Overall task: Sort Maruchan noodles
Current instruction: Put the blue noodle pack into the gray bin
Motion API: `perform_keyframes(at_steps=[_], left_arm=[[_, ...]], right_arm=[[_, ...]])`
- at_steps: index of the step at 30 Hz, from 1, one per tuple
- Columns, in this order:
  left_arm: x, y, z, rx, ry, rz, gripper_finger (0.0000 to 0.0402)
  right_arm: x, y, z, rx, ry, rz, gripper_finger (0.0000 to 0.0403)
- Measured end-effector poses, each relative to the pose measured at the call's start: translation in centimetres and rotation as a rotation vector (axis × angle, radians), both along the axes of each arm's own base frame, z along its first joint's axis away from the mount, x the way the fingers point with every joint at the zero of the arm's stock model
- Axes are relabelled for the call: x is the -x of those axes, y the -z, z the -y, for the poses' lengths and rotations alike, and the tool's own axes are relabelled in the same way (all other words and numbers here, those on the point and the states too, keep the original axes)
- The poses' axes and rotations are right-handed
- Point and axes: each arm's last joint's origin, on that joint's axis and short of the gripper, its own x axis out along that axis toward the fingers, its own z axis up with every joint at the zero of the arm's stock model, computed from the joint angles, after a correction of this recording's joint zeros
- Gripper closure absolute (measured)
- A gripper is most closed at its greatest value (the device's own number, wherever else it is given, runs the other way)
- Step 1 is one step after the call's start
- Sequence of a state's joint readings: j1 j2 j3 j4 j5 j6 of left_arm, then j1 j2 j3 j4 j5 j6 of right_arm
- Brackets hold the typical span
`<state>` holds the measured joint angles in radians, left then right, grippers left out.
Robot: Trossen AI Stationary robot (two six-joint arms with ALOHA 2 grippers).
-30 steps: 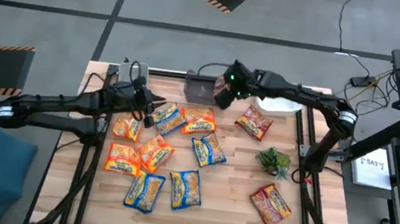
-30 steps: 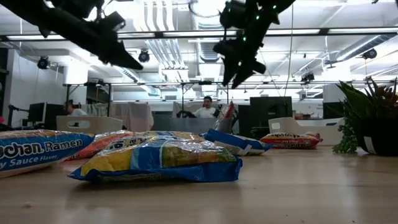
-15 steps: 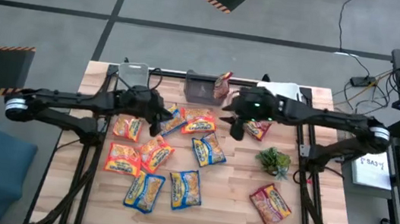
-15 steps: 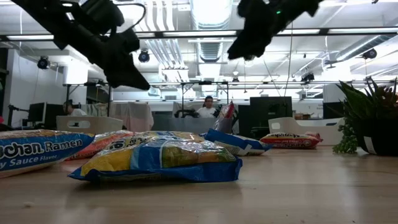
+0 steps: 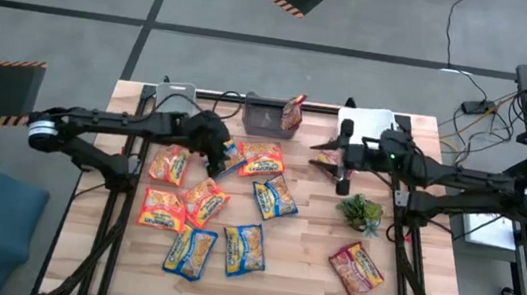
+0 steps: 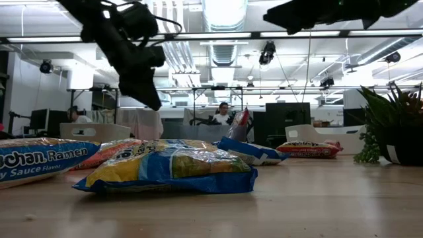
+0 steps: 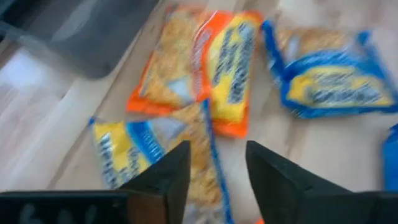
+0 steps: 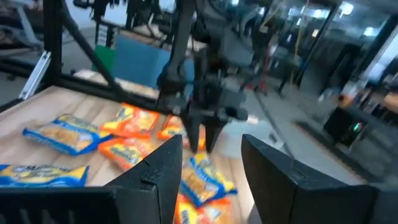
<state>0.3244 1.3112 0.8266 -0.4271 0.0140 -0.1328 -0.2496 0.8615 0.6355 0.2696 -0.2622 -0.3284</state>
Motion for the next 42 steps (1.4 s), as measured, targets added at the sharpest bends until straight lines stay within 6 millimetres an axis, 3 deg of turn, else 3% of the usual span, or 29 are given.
perform_keyframes(at_steps=[7,14,30,42], left_arm=[[-1.8,0.8,-0.7,0.014,0.046,-0.162,0.0196],[-1.5,2.3,-0.8,0.015,0.117,-0.285,0.0160],[0.4,2.3,-5.8,-0.041,0.051,-0.263,0.0154],[0.9,4.9,-5.9,-0.048,0.004,-0.159,0.0154]], right_arm=[[1.7,0.0,-0.2,-0.048,0.013,0.018,0.0258],[2.2,0.4,-0.3,-0.039,0.014,0.019,0.0264],[2.3,0.3,-0.3,-0.036,0.014,0.020,0.0264],[2.3,0.3,-0.3,-0.033,0.015,0.021,0.0264]])
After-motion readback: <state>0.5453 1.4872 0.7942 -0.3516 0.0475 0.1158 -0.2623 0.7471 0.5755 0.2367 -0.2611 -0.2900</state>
